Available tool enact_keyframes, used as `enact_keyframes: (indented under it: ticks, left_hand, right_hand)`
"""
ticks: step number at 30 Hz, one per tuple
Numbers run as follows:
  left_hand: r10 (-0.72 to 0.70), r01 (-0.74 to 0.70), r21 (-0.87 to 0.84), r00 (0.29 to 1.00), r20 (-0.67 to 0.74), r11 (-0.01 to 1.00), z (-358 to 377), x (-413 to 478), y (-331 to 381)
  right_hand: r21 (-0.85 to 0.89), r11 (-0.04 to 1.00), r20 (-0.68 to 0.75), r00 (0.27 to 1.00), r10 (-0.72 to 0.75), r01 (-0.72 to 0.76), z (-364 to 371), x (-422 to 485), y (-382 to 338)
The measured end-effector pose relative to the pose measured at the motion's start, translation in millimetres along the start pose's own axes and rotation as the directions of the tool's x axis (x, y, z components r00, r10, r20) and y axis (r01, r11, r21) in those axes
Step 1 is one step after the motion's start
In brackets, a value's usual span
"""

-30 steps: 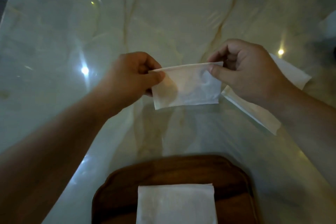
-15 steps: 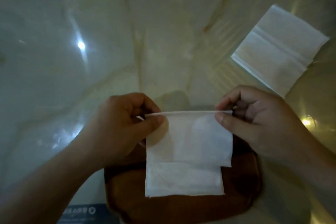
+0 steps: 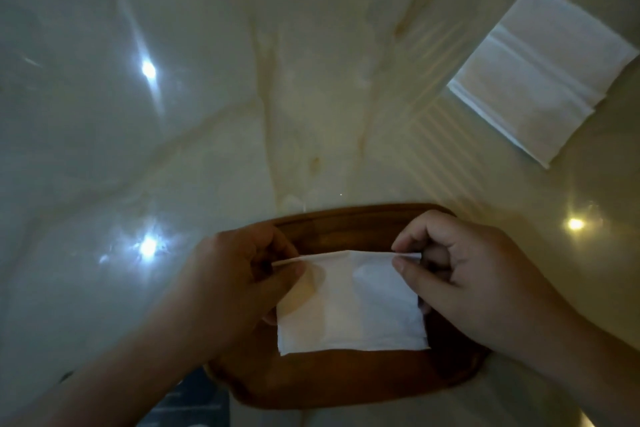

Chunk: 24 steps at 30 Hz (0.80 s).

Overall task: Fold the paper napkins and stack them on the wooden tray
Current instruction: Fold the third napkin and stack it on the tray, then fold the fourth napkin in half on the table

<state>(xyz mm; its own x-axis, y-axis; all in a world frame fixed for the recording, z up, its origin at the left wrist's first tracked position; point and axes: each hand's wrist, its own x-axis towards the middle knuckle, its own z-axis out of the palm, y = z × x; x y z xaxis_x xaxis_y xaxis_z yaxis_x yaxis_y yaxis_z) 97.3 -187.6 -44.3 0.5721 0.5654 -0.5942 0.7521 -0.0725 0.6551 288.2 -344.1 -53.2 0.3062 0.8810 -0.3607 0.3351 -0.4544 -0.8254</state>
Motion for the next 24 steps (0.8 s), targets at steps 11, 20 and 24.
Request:
enact_keyframes:
  ticks: [11, 20, 24]
  left_hand:
    - [0.393, -0.310, 0.618, 0.919, 0.002, 0.723, -5.1, -2.0, -0.3]
    - [0.685, -0.505, 0.700, 0.728, 0.031, 0.505, -15.4, 57.1, 49.9]
    - [0.765, -0.567, 0.699, 0.643, 0.046, 0.435, -4.0, 100.9, 93.5]
  right_hand:
    - [-0.488, 0.854, 0.025, 0.981, -0.194, 0.182, -0.5, 0.6, -4.5]
    - [-0.582, 0.802, -0.165, 0.946, -0.279, 0.135, -55.5, 31.0, -1.8]
    - [-0.567, 0.824, -0.336, 0.913, -0.230, -0.001, -100.1, 54.1, 15.4]
